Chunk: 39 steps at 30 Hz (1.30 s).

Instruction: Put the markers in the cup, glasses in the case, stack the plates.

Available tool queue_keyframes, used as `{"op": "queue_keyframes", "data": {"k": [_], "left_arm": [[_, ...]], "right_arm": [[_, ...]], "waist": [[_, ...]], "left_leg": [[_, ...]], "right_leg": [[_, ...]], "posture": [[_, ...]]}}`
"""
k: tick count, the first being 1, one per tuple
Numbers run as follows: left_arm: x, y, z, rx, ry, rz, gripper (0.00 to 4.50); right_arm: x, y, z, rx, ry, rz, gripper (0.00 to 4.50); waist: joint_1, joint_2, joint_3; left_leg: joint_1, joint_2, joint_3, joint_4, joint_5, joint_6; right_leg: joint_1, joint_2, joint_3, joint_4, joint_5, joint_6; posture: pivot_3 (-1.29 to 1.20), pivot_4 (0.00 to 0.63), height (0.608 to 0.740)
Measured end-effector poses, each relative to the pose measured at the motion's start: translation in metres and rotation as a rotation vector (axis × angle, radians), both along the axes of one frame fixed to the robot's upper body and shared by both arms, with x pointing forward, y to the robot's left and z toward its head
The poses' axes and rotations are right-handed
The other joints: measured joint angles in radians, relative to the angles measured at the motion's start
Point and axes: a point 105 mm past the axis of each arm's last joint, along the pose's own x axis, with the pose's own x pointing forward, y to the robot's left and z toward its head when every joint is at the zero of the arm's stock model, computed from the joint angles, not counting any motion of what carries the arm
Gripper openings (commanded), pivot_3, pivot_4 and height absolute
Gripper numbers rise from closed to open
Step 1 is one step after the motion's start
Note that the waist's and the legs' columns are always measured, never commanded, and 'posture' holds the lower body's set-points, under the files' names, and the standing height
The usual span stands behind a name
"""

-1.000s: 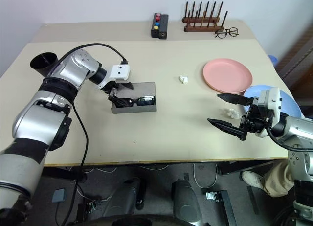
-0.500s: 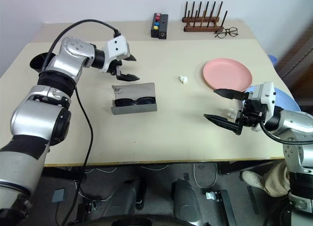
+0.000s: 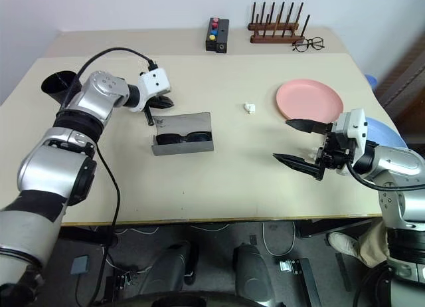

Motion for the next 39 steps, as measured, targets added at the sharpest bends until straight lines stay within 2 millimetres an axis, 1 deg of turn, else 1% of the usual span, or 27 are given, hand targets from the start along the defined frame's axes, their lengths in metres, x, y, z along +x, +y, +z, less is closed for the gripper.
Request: {"op": "queue_keyframes", "data": {"k": [2,3,6,8,14,18,20,21,22,24,26,28,29,31,32,33,34,36,37,39], "left_arm": [[-0.006,-0.003,-0.011,0.020,0.038,-0.040,0.11],[-0.009,-0.005,-0.013,0.026,0.054,-0.069,0.11],[-0.021,-0.013,-0.010,0.038,0.086,-0.187,0.11],[-0.029,-0.013,-0.012,0.050,0.110,-0.241,0.11],[-0.048,0.000,-0.019,0.084,0.143,-0.303,0.11],[-0.061,0.001,-0.030,0.091,0.150,-0.313,0.11],[-0.062,0.002,-0.035,0.082,0.155,-0.291,0.11],[-0.060,0.002,-0.034,0.075,0.148,-0.271,0.11],[-0.058,0.002,-0.032,0.063,0.134,-0.256,0.11],[-0.051,0.000,-0.019,0.017,0.083,-0.227,0.11],[-0.043,-0.007,0.001,-0.072,0.013,-0.195,0.11],[-0.035,-0.016,0.024,-0.202,-0.073,-0.161,0.11],[-0.034,-0.020,0.033,-0.256,-0.101,-0.151,0.11],[-0.035,-0.030,0.046,-0.372,-0.105,-0.144,0.11],[-0.040,-0.040,0.053,-0.442,-0.083,-0.163,0.48],[-0.044,-0.047,0.057,-0.475,-0.068,-0.183,0.62],[-0.054,-0.053,0.058,-0.507,-0.035,-0.217,0.96],[-0.072,-0.066,0.053,-0.566,0.050,-0.280,1.88],[-0.080,-0.072,0.048,-0.592,0.097,-0.302,2.44],[-0.092,-0.082,0.044,-0.624,0.158,-0.333,3.43]], "right_arm": [[0.000,0.000,0.000,0.001,0.000,0.000,4.50],[0.000,0.000,0.000,0.001,0.000,0.000,4.50],[0.000,0.000,-0.001,0.001,0.003,-0.003,4.50],[-0.001,-0.001,-0.003,0.001,0.009,-0.006,4.50],[-0.003,-0.002,-0.008,0.003,0.027,-0.017,4.50],[-0.002,-0.002,-0.009,0.004,0.030,-0.022,4.50],[-0.002,-0.002,-0.009,0.003,0.029,-0.027,4.50],[-0.002,-0.003,-0.010,-0.001,0.030,-0.032,4.50],[-0.001,-0.003,-0.010,-0.004,0.030,-0.041,4.50],[0.003,-0.006,-0.011,-0.014,0.030,-0.073,4.50],[0.008,-0.010,-0.011,-0.029,0.023,-0.121,4.50],[0.014,-0.015,-0.013,-0.050,0.019,-0.186,4.50],[0.016,-0.017,-0.014,-0.054,0.019,-0.211,4.50],[0.020,-0.022,-0.016,-0.060,0.027,-0.264,4.50],[0.022,-0.025,-0.017,-0.061,0.038,-0.296,4.50],[0.023,-0.027,-0.018,-0.061,0.043,-0.312,4.50],[0.024,-0.029,-0.018,-0.057,0.050,-0.335,4.50],[0.025,-0.040,-0.019,-0.067,0.067,-0.393,4.50],[0.024,-0.047,-0.019,-0.080,0.080,-0.423,4.50],[0.025,-0.060,-0.018,-0.110,0.105,-0.477,4.50]], "waist": [[0.000,0.000,0.000],[-0.001,0.000,0.000],[-0.001,0.000,0.000],[-0.001,0.000,0.000],[-0.004,0.000,0.000],[-0.001,0.001,0.000],[0.003,0.001,0.000],[0.003,0.001,0.000],[0.004,0.001,0.000],[0.003,0.001,0.000],[0.003,0.001,0.000],[0.002,0.001,0.000],[0.000,0.001,0.000],[-0.001,0.001,0.000],[-0.001,0.001,0.000],[-0.001,0.001,0.000],[-0.002,0.001,-0.001],[-0.002,0.002,-0.001],[-0.002,0.002,-0.001],[-0.001,0.002,-0.001]], "left_leg": [[0.000,0.000,0.000,0.000,0.000,0.000],[0.000,0.000,0.000,0.000,0.000,0.000],[-0.001,0.000,0.000,0.000,0.000,0.000],[0.000,0.000,0.000,0.000,0.000,0.000],[0.000,0.001,0.000,-0.001,0.000,0.000],[0.000,0.000,0.000,0.000,0.000,0.000],[-0.001,0.000,-0.001,0.000,0.000,0.000],[-0.001,0.000,-0.001,0.001,0.000,0.000],[-0.001,0.000,-0.001,0.001,0.000,0.000],[-0.001,0.000,-0.001,0.001,0.000,0.000],[-0.001,0.000,-0.001,0.001,0.000,0.000],[-0.001,0.000,-0.001,0.001,0.000,0.000],[-0.001,0.000,0.000,0.001,0.000,0.000],[-0.001,0.000,0.000,0.001,0.000,0.000],[-0.001,0.000,-0.001,0.001,0.000,0.000],[-0.001,0.000,-0.001,0.001,0.000,0.000],[-0.001,0.000,0.000,0.001,0.000,0.000],[-0.001,0.000,0.000,0.000,0.000,0.000],[-0.001,0.000,0.000,0.001,0.000,0.000],[-0.001,0.000,0.000,0.001,0.000,0.000]], "right_leg": [[0.000,0.000,0.000,0.000,0.000,0.000],[0.000,0.000,0.000,0.000,0.000,0.000],[0.000,0.000,0.000,0.000,0.000,0.000],[0.000,0.000,0.000,0.000,0.000,0.000],[-0.001,0.000,0.001,0.000,0.000,0.000],[0.000,0.000,0.001,0.000,0.000,0.000],[0.000,0.000,0.000,0.000,0.000,0.000],[0.000,0.000,0.000,0.000,0.000,0.000],[0.000,0.000,0.000,0.000,0.000,0.000],[0.000,0.000,0.000,0.000,0.000,0.000],[0.000,0.000,0.000,0.000,0.000,0.000],[0.000,-0.001,0.000,0.000,0.000,0.000],[0.000,-0.001,0.000,0.000,0.000,0.000],[0.000,-0.001,0.000,0.000,0.000,0.000],[-0.001,-0.001,0.000,0.000,0.000,0.000],[0.000,-0.001,0.000,0.000,0.000,0.000],[0.000,-0.001,0.001,0.000,0.000,0.000],[-0.001,-0.001,0.001,0.000,0.000,0.000],[0.000,-0.001,0.001,0.000,0.000,0.000],[0.000,-0.001,0.001,0.000,0.000,0.000]], "posture": [[0.00,0.150,0.740],[0.00,0.150,0.740],[0.00,0.150,0.740],[0.00,0.150,0.740],[0.00,0.150,0.740],[0.00,0.150,0.740],[0.00,0.150,0.740],[0.00,0.150,0.740],[0.00,0.150,0.740],[0.00,0.150,0.740],[0.00,0.150,0.740],[0.00,0.150,0.740],[0.00,0.150,0.740],[0.00,0.150,0.740],[0.00,0.150,0.740],[0.00,0.150,0.740],[0.00,0.150,0.740],[0.00,0.150,0.740],[0.00,0.150,0.740],[0.00,0.150,0.740]]}}
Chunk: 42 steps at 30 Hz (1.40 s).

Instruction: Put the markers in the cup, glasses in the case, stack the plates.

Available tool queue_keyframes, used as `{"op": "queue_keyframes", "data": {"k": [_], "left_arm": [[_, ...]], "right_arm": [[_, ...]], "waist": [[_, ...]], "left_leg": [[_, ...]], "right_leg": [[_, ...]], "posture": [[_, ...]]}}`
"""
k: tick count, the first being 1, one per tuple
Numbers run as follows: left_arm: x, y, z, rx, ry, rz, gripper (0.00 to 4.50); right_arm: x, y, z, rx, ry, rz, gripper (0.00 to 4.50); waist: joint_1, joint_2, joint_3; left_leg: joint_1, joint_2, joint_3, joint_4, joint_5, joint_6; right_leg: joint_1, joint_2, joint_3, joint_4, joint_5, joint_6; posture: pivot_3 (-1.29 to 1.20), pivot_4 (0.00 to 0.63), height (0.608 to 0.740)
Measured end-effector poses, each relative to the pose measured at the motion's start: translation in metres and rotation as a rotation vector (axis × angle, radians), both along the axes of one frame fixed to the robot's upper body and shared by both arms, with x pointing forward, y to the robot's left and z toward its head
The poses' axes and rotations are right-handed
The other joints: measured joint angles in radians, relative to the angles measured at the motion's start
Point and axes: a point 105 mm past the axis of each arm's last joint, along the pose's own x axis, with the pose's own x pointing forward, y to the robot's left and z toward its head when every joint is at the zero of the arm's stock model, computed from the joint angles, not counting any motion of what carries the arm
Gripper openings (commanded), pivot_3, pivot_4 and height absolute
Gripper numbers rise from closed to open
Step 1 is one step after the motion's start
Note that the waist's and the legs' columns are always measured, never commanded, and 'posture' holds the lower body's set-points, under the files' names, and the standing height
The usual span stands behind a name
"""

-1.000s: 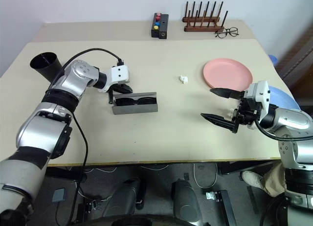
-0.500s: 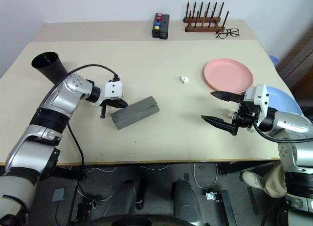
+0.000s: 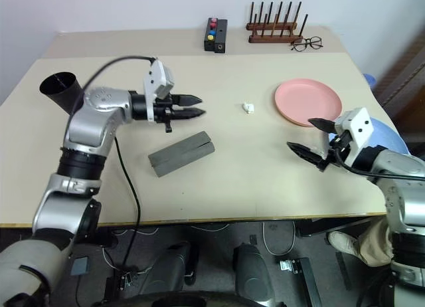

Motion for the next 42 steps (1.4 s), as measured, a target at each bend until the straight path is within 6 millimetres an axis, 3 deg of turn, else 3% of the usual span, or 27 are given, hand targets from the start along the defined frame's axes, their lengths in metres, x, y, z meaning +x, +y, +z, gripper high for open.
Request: {"op": "queue_keyframes", "data": {"k": [2,3,10,18,22,41,42], "left_arm": [[-0.008,-0.010,0.000,-0.016,0.021,-0.038,4.34],[-0.012,-0.015,0.001,-0.025,0.026,-0.055,4.46],[-0.024,-0.032,0.000,-0.056,0.040,-0.098,4.46],[-0.029,-0.043,-0.004,-0.012,-0.013,-0.147,4.46],[-0.030,-0.048,0.002,0.004,-0.057,-0.168,4.46],[-0.031,-0.048,-0.006,0.060,-0.089,-0.174,4.46],[-0.031,-0.048,-0.006,0.060,-0.089,-0.174,4.49]], "right_arm": [[-0.001,-0.014,0.001,-0.011,0.028,-0.050,4.50],[-0.002,-0.020,0.001,-0.014,0.046,-0.073,4.50],[-0.014,-0.059,-0.020,-0.033,0.169,-0.205,4.50],[-0.022,-0.077,-0.039,-0.064,0.228,-0.251,4.50],[-0.021,-0.080,-0.041,-0.075,0.230,-0.257,4.50],[-0.005,-0.082,-0.069,-0.127,0.242,-0.266,4.50],[-0.004,-0.083,-0.068,-0.130,0.237,-0.271,4.25]], "waist": [[0.002,0.000,0.000],[0.004,0.000,0.000],[0.001,0.000,0.000],[0.001,0.000,0.000],[0.001,0.001,0.000],[0.000,0.001,0.000],[0.000,0.001,0.000]], "left_leg": [[0.000,0.000,0.000,0.000,0.000,0.000],[0.000,0.000,0.000,0.000,0.000,0.000],[0.002,0.000,0.000,-0.001,0.000,0.000],[0.003,0.000,0.001,-0.001,0.000,0.000],[0.004,0.000,0.001,-0.001,0.000,0.000],[0.005,0.000,0.001,-0.002,0.000,0.000],[0.005,0.000,0.001,-0.002,0.000,0.000]], "right_leg": [[0.001,0.000,0.000,0.000,0.000,0.000],[0.001,0.000,0.000,0.000,0.000,0.000],[0.002,0.000,0.000,-0.001,0.000,0.000],[0.003,0.000,0.000,-0.002,0.000,0.000],[0.004,0.000,0.000,-0.003,0.000,0.000],[0.005,0.000,0.000,-0.004,0.000,0.000],[0.005,0.000,0.000,-0.004,0.000,0.000]], "posture": [[0.00,0.150,0.740],[0.00,0.150,0.740],[0.00,0.150,0.740],[0.00,0.150,0.740],[0.00,0.150,0.740],[0.00,0.150,0.740],[0.00,0.150,0.740]]}}
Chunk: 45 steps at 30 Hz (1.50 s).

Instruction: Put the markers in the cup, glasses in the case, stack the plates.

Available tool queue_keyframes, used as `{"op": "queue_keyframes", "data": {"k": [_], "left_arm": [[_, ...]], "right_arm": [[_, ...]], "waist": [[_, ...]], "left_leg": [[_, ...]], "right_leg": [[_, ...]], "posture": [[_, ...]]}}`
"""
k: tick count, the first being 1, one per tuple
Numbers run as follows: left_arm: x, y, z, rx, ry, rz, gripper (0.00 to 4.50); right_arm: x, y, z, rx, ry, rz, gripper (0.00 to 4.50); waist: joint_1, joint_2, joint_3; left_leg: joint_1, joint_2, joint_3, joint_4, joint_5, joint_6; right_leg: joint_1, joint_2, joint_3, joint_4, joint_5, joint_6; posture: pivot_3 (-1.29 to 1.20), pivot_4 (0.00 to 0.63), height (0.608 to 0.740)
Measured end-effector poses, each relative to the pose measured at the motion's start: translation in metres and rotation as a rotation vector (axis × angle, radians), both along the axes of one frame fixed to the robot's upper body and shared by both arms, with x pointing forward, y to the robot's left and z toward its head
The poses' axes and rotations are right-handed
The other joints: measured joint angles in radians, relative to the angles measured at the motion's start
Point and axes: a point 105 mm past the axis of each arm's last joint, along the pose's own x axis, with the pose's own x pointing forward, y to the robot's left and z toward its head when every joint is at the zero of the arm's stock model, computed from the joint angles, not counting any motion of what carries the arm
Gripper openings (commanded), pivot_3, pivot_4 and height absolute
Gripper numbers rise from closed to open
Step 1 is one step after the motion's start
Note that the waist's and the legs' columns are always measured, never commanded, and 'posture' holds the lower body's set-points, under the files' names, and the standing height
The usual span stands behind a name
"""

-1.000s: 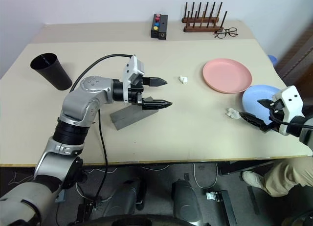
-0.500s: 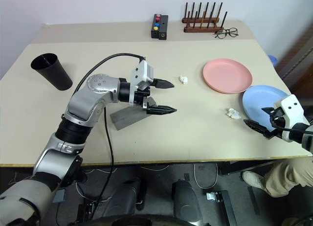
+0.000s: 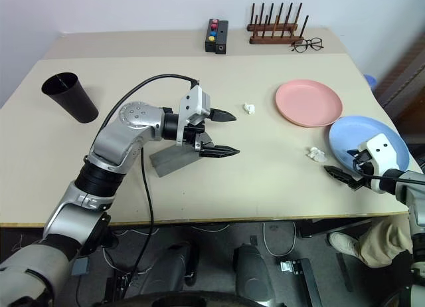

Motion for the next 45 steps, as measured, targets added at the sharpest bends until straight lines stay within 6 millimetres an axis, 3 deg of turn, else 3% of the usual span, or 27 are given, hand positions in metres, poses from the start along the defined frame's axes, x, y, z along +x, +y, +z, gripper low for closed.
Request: {"op": "queue_keyframes", "data": {"k": [2,9,27,34,41,45], "left_arm": [[0.000,0.000,0.000,0.000,-0.001,0.002,4.50],[0.000,-0.001,0.000,0.002,-0.006,0.004,4.50],[0.000,0.000,0.002,-0.002,-0.026,0.011,4.50],[0.002,0.001,0.002,0.000,-0.035,0.019,4.50],[0.004,0.001,0.001,0.006,-0.041,0.031,4.50],[0.005,0.003,0.001,0.008,-0.044,0.041,4.50]], "right_arm": [[0.003,-0.001,0.001,-0.002,-0.009,-0.006,3.61],[0.009,-0.001,0.000,-0.021,-0.015,-0.003,0.05],[0.010,-0.011,0.004,-0.156,-0.040,-0.017,0.05],[0.015,-0.005,0.025,-0.237,-0.069,0.014,0.05],[0.050,0.023,0.075,-0.284,-0.256,0.085,0.05],[0.064,0.038,0.084,-0.315,-0.301,0.138,0.05]], "waist": [[0.000,0.000,0.000],[0.000,0.000,0.000],[0.001,0.000,0.000],[-0.002,0.001,0.000],[-0.003,0.001,0.000],[0.001,0.001,0.000]], "left_leg": [[0.000,0.000,0.000,0.000,0.000,0.000],[0.000,0.000,0.000,0.000,0.000,0.000],[0.002,0.000,0.000,0.000,0.000,0.000],[0.002,0.000,0.001,-0.001,0.000,0.000],[0.002,0.000,0.001,-0.002,0.000,0.000],[0.001,0.000,0.001,-0.002,0.000,0.000]], "right_leg": [[0.000,0.000,0.000,0.000,0.000,0.000],[0.000,0.000,0.000,0.000,0.000,0.000],[0.002,0.000,0.000,-0.002,0.000,0.000],[0.002,0.000,0.000,-0.002,0.000,0.000],[0.001,0.000,0.001,-0.003,0.000,0.000],[0.002,0.000,0.000,-0.004,0.000,0.000]], "posture": [[0.00,0.150,0.740],[0.00,0.150,0.740],[0.00,0.150,0.740],[0.00,0.150,0.740],[0.00,0.150,0.740],[0.00,0.150,0.740]]}}
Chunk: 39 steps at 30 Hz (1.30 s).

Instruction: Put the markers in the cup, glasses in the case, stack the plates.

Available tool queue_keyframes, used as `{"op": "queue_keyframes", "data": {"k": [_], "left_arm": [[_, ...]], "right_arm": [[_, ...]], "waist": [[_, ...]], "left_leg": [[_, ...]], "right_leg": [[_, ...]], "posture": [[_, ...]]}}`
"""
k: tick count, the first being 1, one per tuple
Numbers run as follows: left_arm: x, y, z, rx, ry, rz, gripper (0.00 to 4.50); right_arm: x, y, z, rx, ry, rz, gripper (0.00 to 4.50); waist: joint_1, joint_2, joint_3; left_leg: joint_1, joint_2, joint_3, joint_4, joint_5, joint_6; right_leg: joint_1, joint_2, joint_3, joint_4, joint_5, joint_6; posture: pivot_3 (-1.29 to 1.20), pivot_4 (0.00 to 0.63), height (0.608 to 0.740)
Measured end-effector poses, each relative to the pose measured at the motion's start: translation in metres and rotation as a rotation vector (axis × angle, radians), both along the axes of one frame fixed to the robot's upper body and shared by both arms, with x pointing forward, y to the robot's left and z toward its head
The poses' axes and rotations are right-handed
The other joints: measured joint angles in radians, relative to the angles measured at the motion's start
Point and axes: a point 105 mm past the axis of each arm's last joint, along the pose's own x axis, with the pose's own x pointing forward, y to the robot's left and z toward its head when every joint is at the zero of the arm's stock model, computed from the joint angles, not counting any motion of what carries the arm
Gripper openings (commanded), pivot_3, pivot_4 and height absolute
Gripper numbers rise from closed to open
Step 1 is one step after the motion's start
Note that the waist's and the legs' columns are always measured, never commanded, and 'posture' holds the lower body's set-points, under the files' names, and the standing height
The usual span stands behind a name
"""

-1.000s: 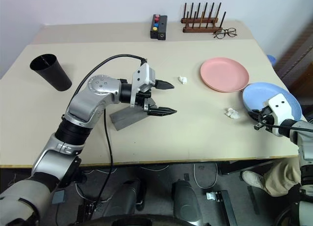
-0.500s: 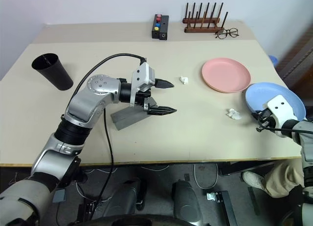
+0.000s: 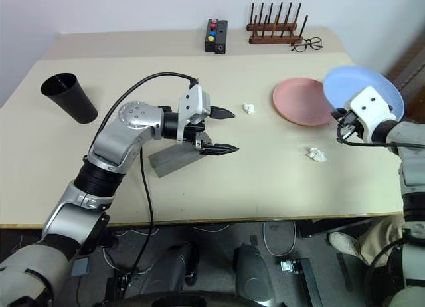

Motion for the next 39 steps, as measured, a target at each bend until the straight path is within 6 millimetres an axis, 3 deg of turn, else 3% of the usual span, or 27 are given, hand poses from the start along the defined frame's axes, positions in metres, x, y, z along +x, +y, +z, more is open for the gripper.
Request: {"op": "queue_keyframes", "data": {"k": [17,25,30,33,36,39], "left_arm": [[0.001,0.014,-0.003,0.019,-0.003,0.084,4.50],[-0.001,0.017,0.001,0.018,-0.018,0.104,4.50],[-0.001,0.019,-0.003,0.018,-0.006,0.106,4.50],[-0.002,0.018,-0.004,0.015,0.003,0.097,4.50],[-0.004,0.019,-0.007,0.018,0.019,0.081,4.50],[-0.006,0.019,-0.010,0.014,0.031,0.070,4.50]], "right_arm": [[0.052,0.060,-0.041,0.036,0.100,0.153,0.05],[0.056,0.064,-0.041,0.034,0.109,0.169,3.96],[0.055,0.064,-0.037,0.075,0.119,0.179,3.96],[0.050,0.065,-0.016,0.129,0.089,0.210,3.96],[0.031,0.053,0.007,0.160,0.068,0.236,3.96],[0.005,0.036,0.006,0.165,0.126,0.224,3.96]], "waist": [[-0.005,0.001,0.000],[-0.006,0.001,0.000],[-0.007,0.001,0.000],[-0.005,0.001,0.001],[0.005,0.001,0.001],[0.008,0.001,0.001]], "left_leg": [[0.000,0.000,0.000,-0.001,0.000,0.000],[0.000,0.000,0.000,-0.001,0.001,-0.001],[0.000,0.000,0.000,-0.001,0.001,-0.001],[0.000,0.000,0.000,-0.001,0.000,-0.001],[-0.001,0.000,-0.001,-0.001,0.000,0.000],[-0.001,0.000,-0.001,0.000,-0.001,0.001]], "right_leg": [[-0.001,0.000,0.000,-0.001,0.000,0.000],[-0.001,0.000,0.000,-0.001,0.000,0.000],[-0.001,0.000,0.000,-0.001,0.000,0.000],[-0.001,0.000,0.000,-0.001,0.000,0.000],[0.000,0.000,0.000,-0.002,0.000,0.000],[0.000,0.000,0.000,-0.003,0.000,0.001]], "posture": [[0.00,0.150,0.740],[0.00,0.150,0.740],[0.00,0.150,0.740],[0.00,0.150,0.740],[0.00,0.150,0.740],[0.00,0.150,0.740]]}}
